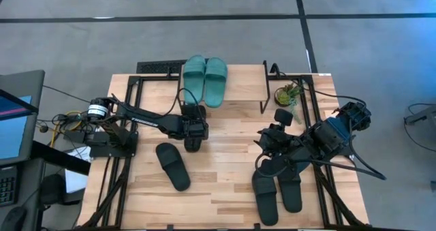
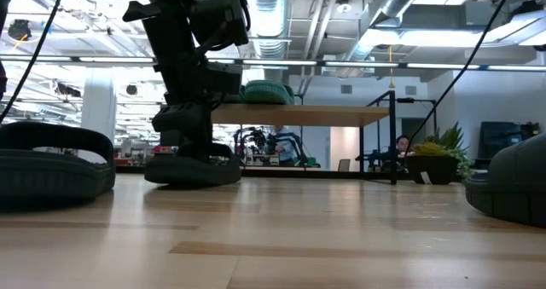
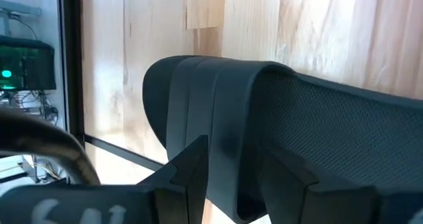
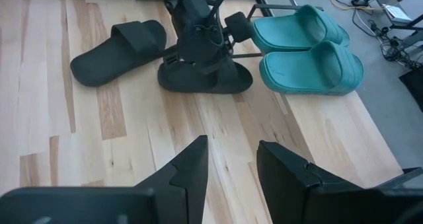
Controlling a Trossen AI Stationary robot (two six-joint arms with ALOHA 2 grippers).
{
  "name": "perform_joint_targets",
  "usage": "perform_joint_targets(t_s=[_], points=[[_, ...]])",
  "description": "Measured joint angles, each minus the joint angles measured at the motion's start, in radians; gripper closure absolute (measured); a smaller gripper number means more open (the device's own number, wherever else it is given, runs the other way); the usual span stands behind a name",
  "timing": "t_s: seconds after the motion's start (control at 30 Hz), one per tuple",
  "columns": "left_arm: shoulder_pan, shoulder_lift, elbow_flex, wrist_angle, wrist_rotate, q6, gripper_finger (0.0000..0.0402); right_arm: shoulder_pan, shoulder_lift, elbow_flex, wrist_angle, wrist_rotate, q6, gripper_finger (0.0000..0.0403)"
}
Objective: Pick and place slides into the shelf
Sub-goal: Put the left black slide under the shelf
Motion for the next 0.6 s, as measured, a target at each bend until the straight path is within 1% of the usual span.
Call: perform_joint_targets(t_s=[0.23, 0.43, 0.6], points=[[-0.006, -0.004, 0.0, -0.014, 0.004, -0.017, 0.0289, 0.0, 0.0, 0.0, 0.0, 0.0, 0.0, 0.0285], [-0.028, -0.058, 0.0, 0.002, 0.006, -0.017, 0.0289, 0.0, 0.0, 0.0, 0.0, 0.0, 0.0, 0.0285], [-0.04, -0.127, 0.0, -0.022, 0.093, -0.013, 0.0289, 0.0, 0.0, 0.0, 0.0, 0.0, 0.0, 0.0285]])
